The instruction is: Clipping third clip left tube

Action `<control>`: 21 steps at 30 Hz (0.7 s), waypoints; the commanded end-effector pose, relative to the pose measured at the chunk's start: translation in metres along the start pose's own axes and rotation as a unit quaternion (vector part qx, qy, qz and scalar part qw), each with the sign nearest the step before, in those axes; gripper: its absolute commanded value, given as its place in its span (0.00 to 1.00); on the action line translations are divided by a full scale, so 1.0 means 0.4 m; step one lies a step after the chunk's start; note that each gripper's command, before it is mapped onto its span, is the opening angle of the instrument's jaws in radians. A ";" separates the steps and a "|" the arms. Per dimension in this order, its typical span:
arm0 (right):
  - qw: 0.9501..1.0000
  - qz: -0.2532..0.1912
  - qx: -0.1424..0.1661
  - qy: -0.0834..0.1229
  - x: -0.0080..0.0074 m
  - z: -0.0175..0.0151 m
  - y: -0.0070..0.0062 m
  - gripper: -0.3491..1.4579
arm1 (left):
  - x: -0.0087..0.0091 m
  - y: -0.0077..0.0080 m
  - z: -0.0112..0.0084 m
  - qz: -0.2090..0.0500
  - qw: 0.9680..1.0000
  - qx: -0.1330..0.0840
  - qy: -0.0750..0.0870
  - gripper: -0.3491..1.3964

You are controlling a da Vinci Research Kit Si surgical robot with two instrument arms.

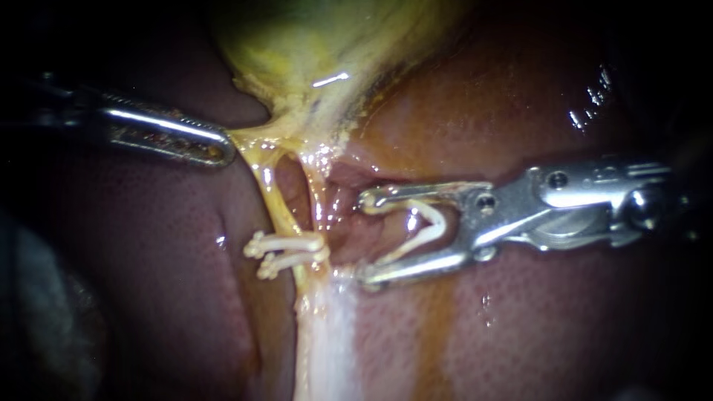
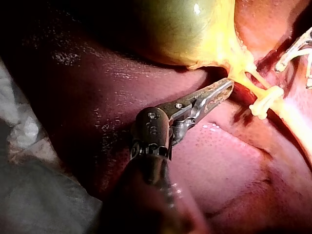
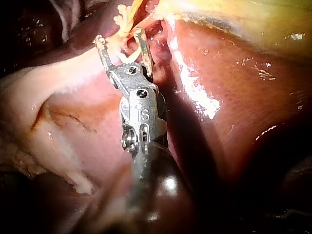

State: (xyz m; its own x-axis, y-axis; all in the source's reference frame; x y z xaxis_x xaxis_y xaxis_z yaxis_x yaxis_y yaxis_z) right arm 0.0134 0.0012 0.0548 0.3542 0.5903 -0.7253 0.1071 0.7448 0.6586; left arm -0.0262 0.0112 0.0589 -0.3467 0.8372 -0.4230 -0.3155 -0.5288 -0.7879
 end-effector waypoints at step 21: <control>0.993 0.119 -0.011 0.011 -0.0054 0.0095 0.0127 0.45 | -0.0001 0.0002 0.0009 0.000 1.000 0.001 0.001 0.00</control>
State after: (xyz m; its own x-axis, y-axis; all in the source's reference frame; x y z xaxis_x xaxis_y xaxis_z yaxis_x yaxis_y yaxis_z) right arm 0.0167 0.0025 0.0606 0.3463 0.7605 -0.5493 -0.0001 0.5855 0.8106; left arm -0.0265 0.0111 0.0590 -0.3455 0.8377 -0.4230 -0.3183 -0.5286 -0.7869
